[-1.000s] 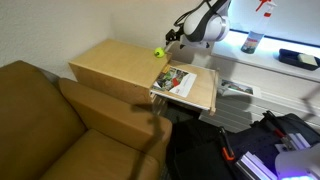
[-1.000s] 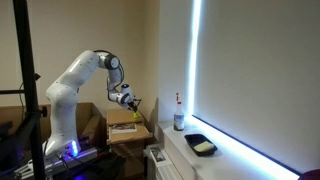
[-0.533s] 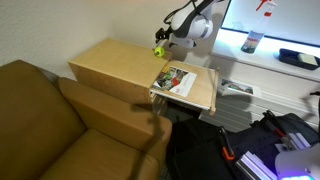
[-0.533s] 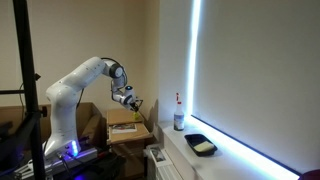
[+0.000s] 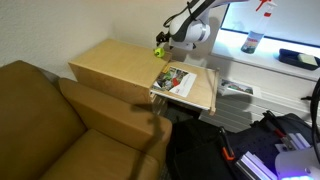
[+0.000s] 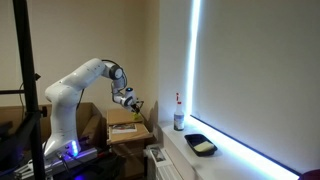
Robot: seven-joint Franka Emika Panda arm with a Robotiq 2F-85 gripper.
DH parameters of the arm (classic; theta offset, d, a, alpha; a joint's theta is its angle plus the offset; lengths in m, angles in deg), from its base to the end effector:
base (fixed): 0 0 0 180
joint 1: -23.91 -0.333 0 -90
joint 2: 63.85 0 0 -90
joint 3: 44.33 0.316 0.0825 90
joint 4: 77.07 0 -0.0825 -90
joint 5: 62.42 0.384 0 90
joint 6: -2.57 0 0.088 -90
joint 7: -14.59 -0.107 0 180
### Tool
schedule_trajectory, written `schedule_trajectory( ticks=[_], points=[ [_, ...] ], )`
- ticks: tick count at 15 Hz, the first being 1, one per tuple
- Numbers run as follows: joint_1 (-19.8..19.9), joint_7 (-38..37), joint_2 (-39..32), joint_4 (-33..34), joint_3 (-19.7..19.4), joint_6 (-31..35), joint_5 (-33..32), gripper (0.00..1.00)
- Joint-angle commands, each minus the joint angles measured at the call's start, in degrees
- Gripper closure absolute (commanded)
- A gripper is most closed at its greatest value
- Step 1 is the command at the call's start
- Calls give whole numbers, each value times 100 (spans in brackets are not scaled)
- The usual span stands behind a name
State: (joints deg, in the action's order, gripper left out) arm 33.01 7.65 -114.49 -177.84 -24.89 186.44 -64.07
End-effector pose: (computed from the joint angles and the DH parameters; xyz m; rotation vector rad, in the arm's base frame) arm 0.6857 0.0923 0.1556 -2.7256 0.1510 -0.8071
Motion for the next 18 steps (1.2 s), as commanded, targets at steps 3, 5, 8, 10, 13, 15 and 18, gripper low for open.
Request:
schedule_trajectory(
  ticks=[3, 5, 8, 10, 13, 15, 18],
  points=[
    [-185, 232, -742, 784, -58, -23, 198, 0],
    [-262, 237, -976, 1061, -88, 10, 188, 0],
    [-399, 247, -1260, 1469, -179, 28, 172, 0],
    [-528, 229, -1401, 1724, -301, 43, 180, 0],
    [-635, 219, -1576, 2017, -414, -24, 188, 0],
    [-628, 222, -1678, 2160, -373, -71, 194, 27],
    [-604, 202, -1759, 2271, -324, -124, 222, 47]
  ],
)
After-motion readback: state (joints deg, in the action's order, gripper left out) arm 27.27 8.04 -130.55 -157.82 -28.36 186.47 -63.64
